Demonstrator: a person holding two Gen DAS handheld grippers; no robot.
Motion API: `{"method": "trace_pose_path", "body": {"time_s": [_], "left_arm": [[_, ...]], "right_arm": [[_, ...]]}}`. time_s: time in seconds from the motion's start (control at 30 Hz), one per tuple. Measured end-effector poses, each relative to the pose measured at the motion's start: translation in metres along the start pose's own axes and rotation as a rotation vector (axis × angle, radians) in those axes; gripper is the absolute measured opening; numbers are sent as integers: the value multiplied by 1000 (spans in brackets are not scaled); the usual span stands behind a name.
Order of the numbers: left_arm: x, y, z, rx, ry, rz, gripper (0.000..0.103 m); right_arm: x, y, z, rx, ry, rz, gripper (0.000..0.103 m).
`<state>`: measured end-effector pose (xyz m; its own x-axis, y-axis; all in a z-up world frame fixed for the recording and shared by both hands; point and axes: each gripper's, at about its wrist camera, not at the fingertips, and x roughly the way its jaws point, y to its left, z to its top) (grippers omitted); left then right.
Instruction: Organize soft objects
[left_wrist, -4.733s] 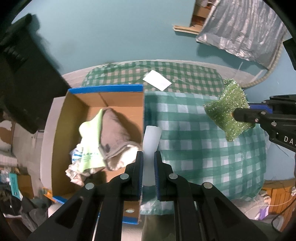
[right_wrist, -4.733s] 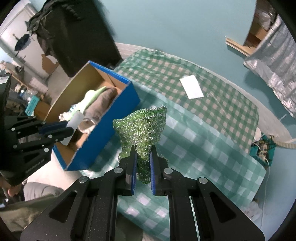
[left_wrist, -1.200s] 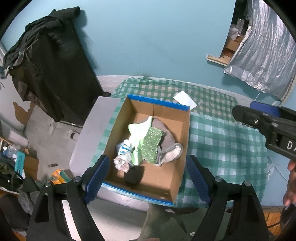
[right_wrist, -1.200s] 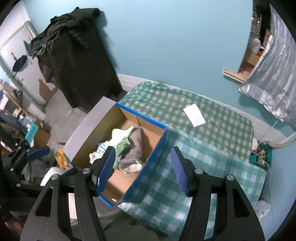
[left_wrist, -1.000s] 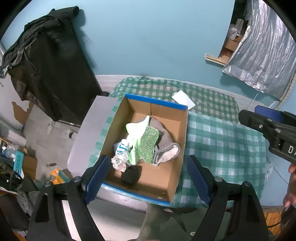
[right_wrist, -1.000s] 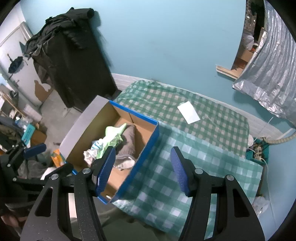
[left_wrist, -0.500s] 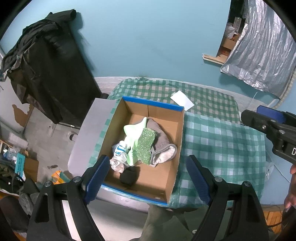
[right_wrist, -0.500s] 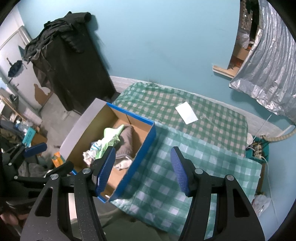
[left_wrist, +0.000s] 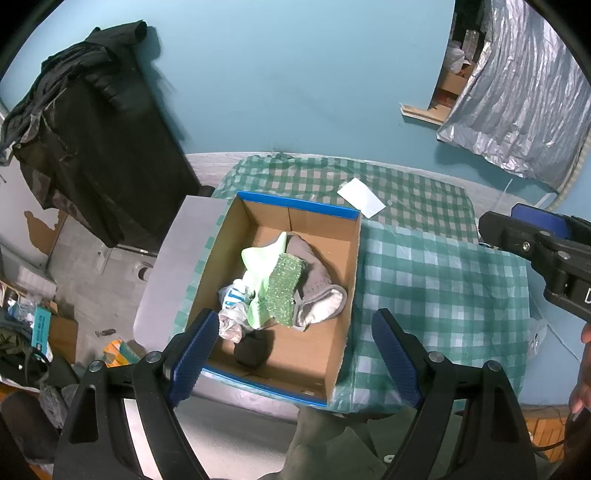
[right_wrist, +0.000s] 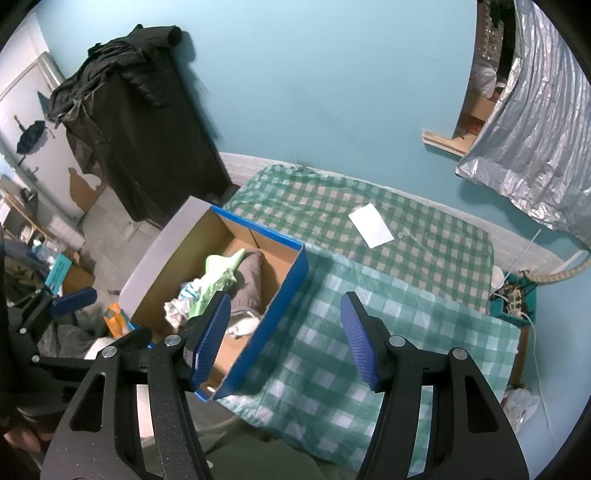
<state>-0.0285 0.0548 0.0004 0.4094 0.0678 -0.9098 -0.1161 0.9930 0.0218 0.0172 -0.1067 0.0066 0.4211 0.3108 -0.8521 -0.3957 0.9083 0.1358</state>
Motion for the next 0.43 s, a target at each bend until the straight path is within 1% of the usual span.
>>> {"method": "trace_pose_path", "body": {"time_s": [0.43], "left_arm": [[1, -6, 1, -3, 8, 0, 86]], "right_arm": [[0, 1, 0, 1, -1, -1, 61]]}}
